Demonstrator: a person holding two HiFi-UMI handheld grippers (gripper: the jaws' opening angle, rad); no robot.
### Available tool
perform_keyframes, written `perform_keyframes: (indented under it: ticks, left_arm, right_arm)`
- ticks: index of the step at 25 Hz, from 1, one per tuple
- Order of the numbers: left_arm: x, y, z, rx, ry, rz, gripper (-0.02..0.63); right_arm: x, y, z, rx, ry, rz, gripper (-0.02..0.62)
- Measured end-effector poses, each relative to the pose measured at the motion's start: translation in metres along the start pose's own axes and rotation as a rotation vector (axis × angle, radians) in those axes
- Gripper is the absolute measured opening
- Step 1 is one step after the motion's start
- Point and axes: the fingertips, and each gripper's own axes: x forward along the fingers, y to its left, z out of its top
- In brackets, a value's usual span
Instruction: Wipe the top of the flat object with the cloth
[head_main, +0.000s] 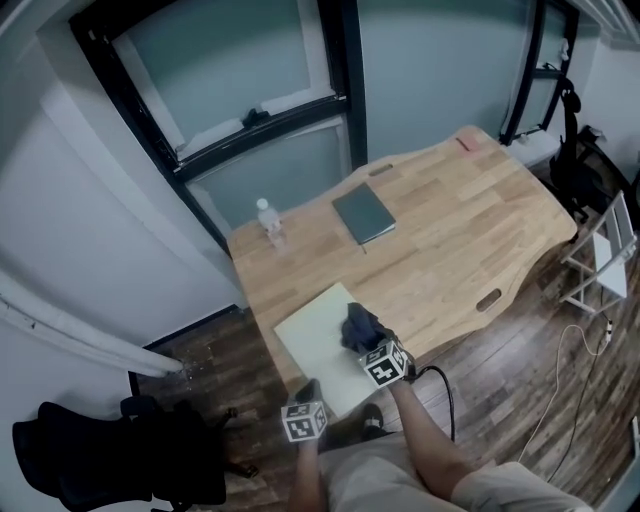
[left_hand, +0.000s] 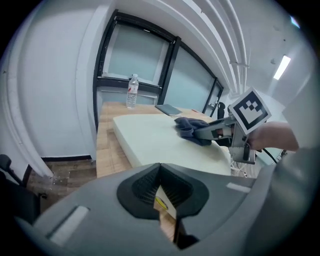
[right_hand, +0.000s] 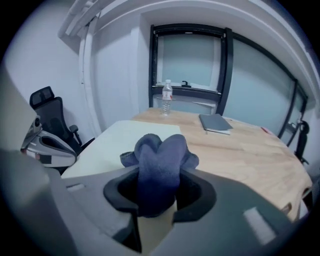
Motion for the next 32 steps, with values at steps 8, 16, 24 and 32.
perform_keyframes:
  ticks: [8,16,24,32]
  left_arm:
    - [0.022,-0.002,0.022,0.004,0.009,0.0,0.009]
    - [0.027,-0.005,0.028,-0.007,-0.01,-0.035,0.009]
    - [-0.009,-0.007,0.005,-0.067,-0.06,-0.096,0.008]
    - [-0.01,-0.032,-0.023,0.01,-0.025,-0.185,0.009]
  right_arm:
    - [-0.018,-0.037,-0.017,0.081,0.023,-0.109,0.146]
    - [-0.011,0.019,-0.007,-0.035,0.028,-0.028,0.146]
    - [-0.007,0.036,-0.007,-0.051,0.003,-0.033,0.146]
    - [-0.004,0.037,-0.005,-0.045,-0.011,-0.044,0.144]
